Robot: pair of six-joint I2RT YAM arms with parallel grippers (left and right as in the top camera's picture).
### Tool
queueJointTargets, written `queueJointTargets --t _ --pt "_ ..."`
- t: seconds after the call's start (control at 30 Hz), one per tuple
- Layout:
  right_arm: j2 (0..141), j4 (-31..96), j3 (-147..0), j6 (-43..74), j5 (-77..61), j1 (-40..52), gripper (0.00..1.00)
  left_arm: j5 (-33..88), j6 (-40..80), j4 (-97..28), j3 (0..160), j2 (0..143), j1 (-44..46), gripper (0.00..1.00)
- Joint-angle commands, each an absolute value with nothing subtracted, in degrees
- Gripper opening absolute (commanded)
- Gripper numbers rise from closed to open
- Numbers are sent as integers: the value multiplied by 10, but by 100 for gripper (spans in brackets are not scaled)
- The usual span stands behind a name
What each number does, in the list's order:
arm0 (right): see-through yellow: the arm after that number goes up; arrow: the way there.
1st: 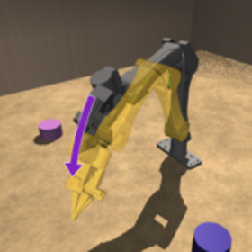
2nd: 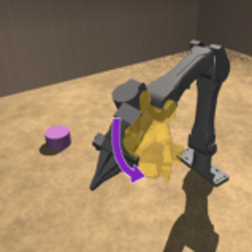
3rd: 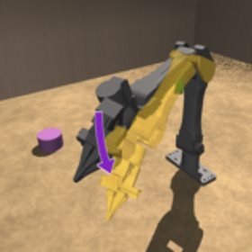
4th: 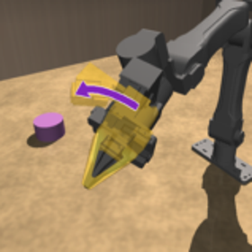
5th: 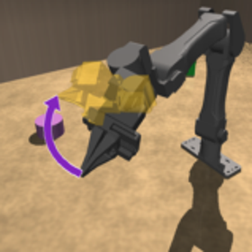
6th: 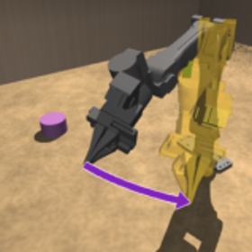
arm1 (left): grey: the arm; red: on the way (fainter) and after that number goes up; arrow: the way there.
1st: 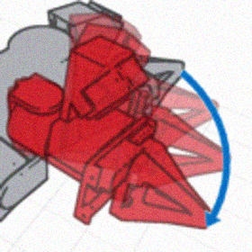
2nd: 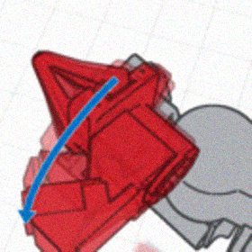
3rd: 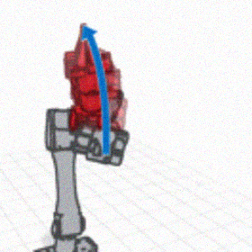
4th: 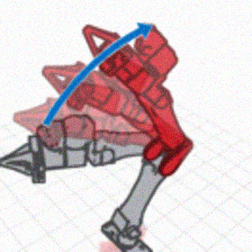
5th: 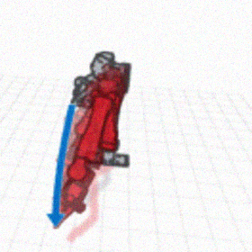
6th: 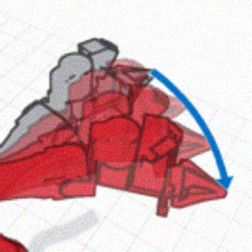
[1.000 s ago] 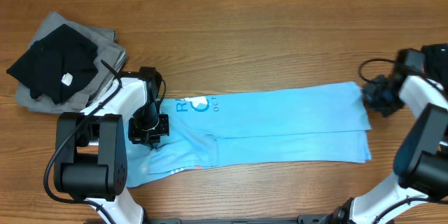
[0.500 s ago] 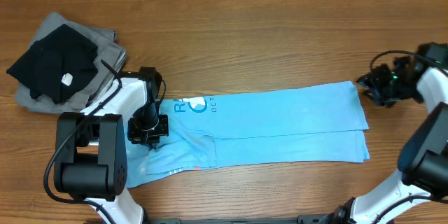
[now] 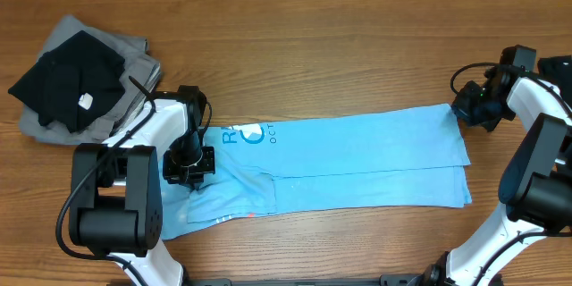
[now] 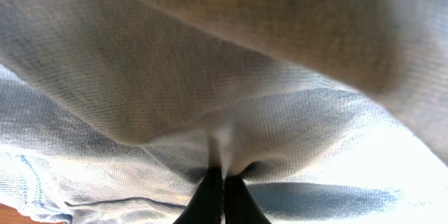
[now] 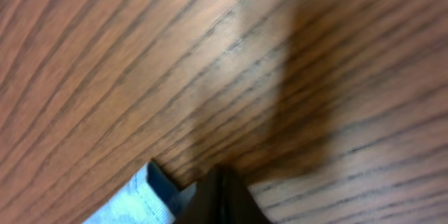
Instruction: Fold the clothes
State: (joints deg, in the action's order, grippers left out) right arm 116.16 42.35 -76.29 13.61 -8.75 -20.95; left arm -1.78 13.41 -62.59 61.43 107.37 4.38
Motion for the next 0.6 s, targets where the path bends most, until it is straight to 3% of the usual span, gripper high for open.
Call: queueJointTargets --t 0.0,0.2,0.33,0.57 --pt "1180 421 -769 137 -103 -212 4 -59 133 -614 598 1084 34 6" --pt "1180 428 -811 192 -107 -243 4 -59 133 -613 611 1084 34 12" --pt "1180 482 -846 115 -228 -261 8 -46 129 -619 617 1084 34 15" --pt "1177 579 -849 87 -286 -248 4 -1 111 -653 651 1082 34 36"
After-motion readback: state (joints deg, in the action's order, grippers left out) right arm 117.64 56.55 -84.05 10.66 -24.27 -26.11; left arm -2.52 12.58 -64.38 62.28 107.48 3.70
